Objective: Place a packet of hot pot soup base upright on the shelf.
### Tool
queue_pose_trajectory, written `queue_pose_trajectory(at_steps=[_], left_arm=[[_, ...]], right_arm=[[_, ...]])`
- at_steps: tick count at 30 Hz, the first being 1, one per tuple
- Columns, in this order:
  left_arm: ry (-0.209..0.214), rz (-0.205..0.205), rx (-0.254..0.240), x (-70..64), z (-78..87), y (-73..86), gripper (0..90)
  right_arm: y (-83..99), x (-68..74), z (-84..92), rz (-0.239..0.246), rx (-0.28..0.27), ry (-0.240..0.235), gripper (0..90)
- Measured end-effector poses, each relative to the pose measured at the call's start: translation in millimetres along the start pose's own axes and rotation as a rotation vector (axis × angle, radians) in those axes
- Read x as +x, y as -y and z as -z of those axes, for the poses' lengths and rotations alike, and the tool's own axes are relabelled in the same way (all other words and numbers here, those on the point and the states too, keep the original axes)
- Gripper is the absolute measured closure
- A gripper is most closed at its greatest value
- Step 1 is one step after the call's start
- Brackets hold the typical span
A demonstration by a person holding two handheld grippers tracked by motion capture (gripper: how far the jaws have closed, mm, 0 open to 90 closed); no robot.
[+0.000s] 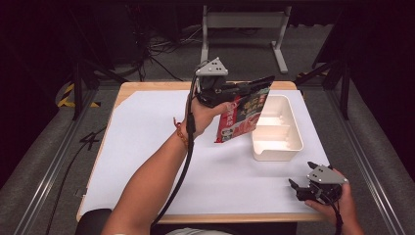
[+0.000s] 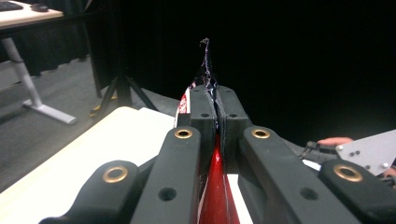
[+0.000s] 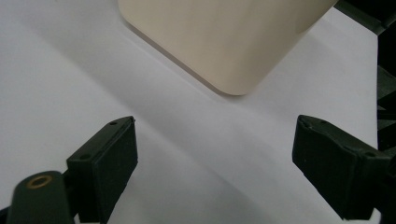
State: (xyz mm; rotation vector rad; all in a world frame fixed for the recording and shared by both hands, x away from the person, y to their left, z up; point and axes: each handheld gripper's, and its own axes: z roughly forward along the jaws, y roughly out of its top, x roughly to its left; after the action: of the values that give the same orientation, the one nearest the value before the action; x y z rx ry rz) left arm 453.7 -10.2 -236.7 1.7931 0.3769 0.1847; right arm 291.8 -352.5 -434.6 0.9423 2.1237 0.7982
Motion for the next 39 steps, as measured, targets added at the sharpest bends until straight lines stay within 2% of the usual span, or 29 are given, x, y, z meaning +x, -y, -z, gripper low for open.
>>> queue_pose_trajectory(at_steps=[8,15,19,24,26,28,32,34,39], left_arm=[[0.032,-0.008,0.000,-10.2,-19.1,-8.0,87.6],[0.061,0.000,-0.004,-22.3,-40.7,-8.1,87.6],[0.065,-0.011,-0.008,-26.2,-50.1,-7.9,87.6],[0.062,-0.005,-0.013,-27.4,-64.0,-8.7,87.7],[0.077,0.013,-0.017,-27.1,-70.0,-8.0,87.6],[0.068,0.012,-0.018,-27.3,-76.5,-7.1,87.7],[0.076,0.029,-0.026,-26.0,-91.3,-3.3,87.6],[0.062,0.027,-0.030,-27.0,-95.5,-2.1,87.6],[0.070,0.046,-0.044,-26.6,-104.3,0.2,87.6]], right_arm=[[-0.1,0.3,0.2,0.003,-0.001,-0.001,13.7],[0.0,0.4,0.1,0.005,-0.001,-0.002,13.7],[0.3,0.7,-0.1,0.010,0.002,-0.002,13.7],[0.4,0.8,-0.4,0.010,0.001,-0.002,13.6],[0.4,0.9,0.0,0.012,0.002,-0.001,13.6],[0.2,1.0,0.4,0.009,-0.001,-0.001,13.5],[0.7,0.7,0.9,0.010,-0.005,-0.001,13.5],[1.2,0.3,1.1,0.009,-0.006,-0.001,13.5],[1.2,-0.4,0.6,0.008,-0.005,-0.003,13.5]])
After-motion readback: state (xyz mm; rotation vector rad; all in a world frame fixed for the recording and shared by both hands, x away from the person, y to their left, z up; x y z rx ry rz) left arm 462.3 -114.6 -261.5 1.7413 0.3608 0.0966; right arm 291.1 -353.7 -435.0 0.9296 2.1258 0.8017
